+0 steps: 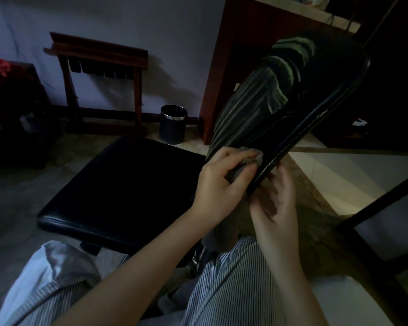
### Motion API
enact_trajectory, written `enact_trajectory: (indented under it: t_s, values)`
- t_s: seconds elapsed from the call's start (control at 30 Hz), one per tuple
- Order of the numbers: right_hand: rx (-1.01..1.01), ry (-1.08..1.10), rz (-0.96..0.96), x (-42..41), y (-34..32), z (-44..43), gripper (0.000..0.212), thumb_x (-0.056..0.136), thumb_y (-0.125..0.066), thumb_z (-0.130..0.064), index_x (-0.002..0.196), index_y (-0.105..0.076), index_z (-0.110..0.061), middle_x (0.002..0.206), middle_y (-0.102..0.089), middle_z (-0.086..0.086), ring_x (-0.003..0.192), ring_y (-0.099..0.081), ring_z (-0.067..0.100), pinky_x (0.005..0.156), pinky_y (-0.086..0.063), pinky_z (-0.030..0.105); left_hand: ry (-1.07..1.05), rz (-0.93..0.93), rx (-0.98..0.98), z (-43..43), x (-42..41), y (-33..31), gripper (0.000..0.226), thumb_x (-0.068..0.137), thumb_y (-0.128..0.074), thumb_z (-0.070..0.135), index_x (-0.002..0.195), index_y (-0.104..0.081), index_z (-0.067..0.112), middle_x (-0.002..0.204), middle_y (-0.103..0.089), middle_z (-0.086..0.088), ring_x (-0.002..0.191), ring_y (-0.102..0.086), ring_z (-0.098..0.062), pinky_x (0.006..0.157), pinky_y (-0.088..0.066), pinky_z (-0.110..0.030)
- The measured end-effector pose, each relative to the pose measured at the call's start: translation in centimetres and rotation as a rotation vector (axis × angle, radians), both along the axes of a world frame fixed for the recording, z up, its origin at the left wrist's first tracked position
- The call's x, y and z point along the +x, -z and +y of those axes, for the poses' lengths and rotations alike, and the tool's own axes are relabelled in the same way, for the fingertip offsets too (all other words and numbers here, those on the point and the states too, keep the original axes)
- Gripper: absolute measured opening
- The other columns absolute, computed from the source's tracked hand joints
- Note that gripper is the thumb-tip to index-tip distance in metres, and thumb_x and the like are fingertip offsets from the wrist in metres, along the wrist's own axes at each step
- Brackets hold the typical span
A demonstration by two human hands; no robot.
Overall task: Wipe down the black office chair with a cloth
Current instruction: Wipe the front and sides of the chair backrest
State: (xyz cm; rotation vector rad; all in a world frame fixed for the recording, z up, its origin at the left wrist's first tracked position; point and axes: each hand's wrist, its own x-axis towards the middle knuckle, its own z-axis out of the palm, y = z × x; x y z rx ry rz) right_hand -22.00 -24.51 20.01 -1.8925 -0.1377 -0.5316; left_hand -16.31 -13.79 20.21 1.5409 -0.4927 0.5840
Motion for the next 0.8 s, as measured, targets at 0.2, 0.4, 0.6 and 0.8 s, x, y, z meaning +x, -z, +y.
enact_trajectory:
  t_s: [0.2, 0.4, 0.6, 0.8]
  values:
    - [-0.015, 0.079, 0.019, 0.2, 0.2, 0.1, 0.07, 0.085, -0.063, -0.009, 0.118, -0.026, -0.058, 0.116, -0.049, -0.026, 0.105, -0.049, -0.016, 0.089, -0.042, 0.015, 0.015, 0.054, -0.103, -0.8, -0.6, 2.8, 0.023, 0.089, -0.059, 0.01, 0.111, -0.065, 0.009, 0.102, -0.063, -0.005, 0.099, -0.061, -0.009, 0.088, -0.047, -0.02]
    - [0.029, 0.064, 0.052, 0.2, 0.5, 0.2, 0.073, 0.085, -0.062, -0.007, 0.117, -0.024, -0.06, 0.114, -0.041, -0.033, 0.103, -0.045, -0.024, 0.081, -0.043, 0.005, -0.004, 0.122, -0.015, 0.4, -1.5, 7.5, 0.025, 0.088, -0.056, 0.021, 0.11, -0.066, 0.013, 0.098, -0.061, 0.001, 0.093, -0.06, -0.004, 0.081, -0.047, -0.018]
    - [0.05, 0.025, 0.06, -0.1, 0.8, 0.2, 0.072, 0.087, -0.059, -0.005, 0.117, -0.025, -0.06, 0.116, -0.039, -0.038, 0.105, -0.044, -0.024, 0.084, -0.042, 0.005, -0.084, 0.155, 0.163, 1.8, -1.8, 8.3, 0.027, 0.086, -0.054, 0.033, 0.101, -0.07, 0.017, 0.093, -0.062, 0.005, 0.086, -0.06, -0.002, 0.074, -0.052, -0.028]
    - [0.097, -0.042, 0.085, -0.4, 0.7, 0.2, 0.067, 0.088, -0.055, 0.003, 0.124, -0.035, -0.049, 0.113, -0.051, -0.035, 0.109, -0.051, -0.015, 0.088, -0.046, 0.012, -0.105, 0.051, -0.032, 0.2, -1.8, 1.5, 0.026, 0.087, -0.056, 0.021, 0.109, -0.067, 0.013, 0.099, -0.062, 0.001, 0.094, -0.059, -0.005, 0.083, -0.05, -0.022]
